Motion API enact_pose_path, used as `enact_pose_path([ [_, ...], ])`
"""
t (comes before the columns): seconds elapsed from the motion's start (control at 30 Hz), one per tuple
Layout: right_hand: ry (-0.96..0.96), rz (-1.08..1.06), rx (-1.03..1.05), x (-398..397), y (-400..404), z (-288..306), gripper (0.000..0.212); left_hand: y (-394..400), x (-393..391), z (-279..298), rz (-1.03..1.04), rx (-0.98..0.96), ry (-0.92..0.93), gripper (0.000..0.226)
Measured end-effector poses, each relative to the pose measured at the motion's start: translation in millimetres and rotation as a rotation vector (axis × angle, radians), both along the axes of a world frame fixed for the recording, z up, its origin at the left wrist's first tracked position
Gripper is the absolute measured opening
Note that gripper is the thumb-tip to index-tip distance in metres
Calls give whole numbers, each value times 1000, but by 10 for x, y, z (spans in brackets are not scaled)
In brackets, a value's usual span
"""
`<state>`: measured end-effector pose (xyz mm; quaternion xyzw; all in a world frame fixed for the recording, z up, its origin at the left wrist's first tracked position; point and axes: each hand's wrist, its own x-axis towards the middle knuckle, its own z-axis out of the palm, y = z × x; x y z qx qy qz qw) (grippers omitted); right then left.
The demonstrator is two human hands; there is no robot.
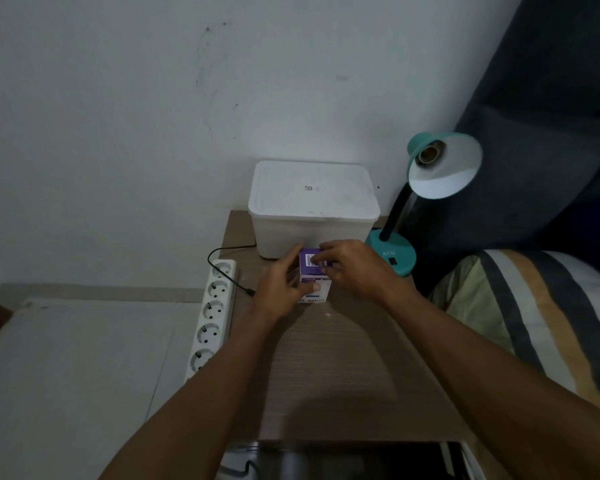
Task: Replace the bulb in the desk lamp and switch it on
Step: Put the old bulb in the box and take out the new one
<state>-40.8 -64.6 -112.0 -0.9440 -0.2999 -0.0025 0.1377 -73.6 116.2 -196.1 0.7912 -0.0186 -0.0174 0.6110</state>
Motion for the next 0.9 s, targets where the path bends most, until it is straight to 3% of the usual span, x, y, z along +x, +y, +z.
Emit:
enact_pose_path([
  [0.53, -108, 142, 41, 51, -76, -127, 35, -13, -6, -17, 13, 39, -47, 95],
  [0.77, 7, -105, 352, 27, -2, -103, 26, -11, -35, -19, 32, 72, -73, 93],
  [0.9, 25, -223, 476, 29, 58, -64, 24, 0, -106, -26, 35, 151, -105, 107],
])
